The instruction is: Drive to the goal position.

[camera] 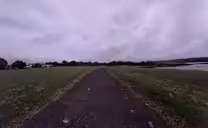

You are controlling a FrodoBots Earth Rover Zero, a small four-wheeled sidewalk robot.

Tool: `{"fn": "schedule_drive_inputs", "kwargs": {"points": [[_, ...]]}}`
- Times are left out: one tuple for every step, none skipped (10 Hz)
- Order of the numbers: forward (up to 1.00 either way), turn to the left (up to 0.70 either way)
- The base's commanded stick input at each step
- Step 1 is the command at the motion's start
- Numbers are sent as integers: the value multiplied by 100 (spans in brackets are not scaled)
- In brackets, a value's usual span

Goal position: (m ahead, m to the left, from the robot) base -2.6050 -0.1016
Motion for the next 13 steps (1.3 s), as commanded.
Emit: {"fn": "schedule_drive_inputs", "kwargs": {"points": [[70, -14], [70, 0], [70, 0], [70, 0], [70, 0], [70, 0], [70, 0], [70, 0], [70, 0], [70, 0], [70, 0], [70, 0], [70, 0]]}}
